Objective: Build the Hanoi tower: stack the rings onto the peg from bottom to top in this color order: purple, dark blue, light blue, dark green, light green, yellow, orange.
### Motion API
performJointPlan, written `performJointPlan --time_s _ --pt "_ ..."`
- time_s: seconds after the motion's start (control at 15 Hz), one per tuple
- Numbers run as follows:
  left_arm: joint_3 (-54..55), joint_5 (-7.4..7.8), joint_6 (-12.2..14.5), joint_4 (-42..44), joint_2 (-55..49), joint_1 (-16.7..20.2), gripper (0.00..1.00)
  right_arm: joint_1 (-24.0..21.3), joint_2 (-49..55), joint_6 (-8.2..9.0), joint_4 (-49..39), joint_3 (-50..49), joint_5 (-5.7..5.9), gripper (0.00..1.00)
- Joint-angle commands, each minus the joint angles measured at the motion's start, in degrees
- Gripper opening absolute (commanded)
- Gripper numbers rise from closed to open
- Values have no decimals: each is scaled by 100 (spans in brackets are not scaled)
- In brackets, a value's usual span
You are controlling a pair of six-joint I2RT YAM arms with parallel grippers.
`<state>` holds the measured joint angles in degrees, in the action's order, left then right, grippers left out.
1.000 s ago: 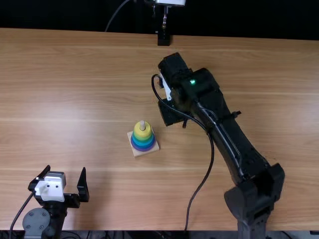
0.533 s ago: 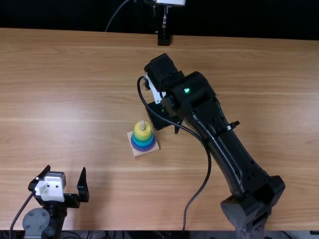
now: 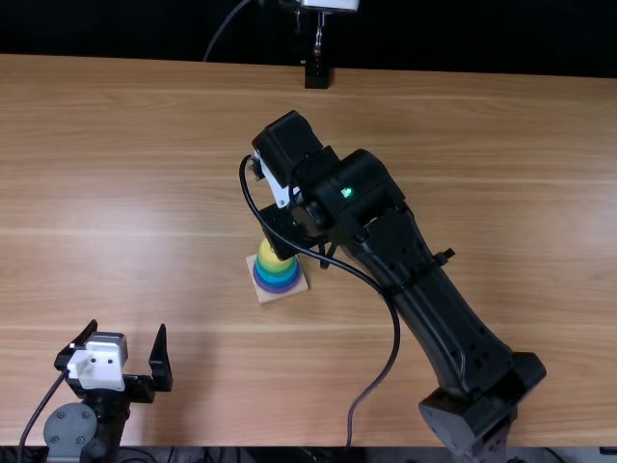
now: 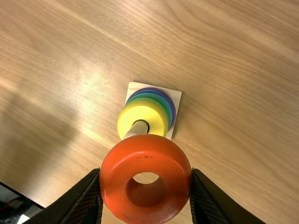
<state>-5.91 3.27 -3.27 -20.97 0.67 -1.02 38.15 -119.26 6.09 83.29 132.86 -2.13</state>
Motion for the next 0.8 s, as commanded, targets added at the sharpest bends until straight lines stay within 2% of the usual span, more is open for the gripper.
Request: performJointPlan --time_s 0.0,0.73 --pt "591 32 31 -445 -67 49 100 149 175 14 10 162 -40 0" --pt "591 32 31 -445 -67 49 100 219 96 24 -33 109 -40 0"
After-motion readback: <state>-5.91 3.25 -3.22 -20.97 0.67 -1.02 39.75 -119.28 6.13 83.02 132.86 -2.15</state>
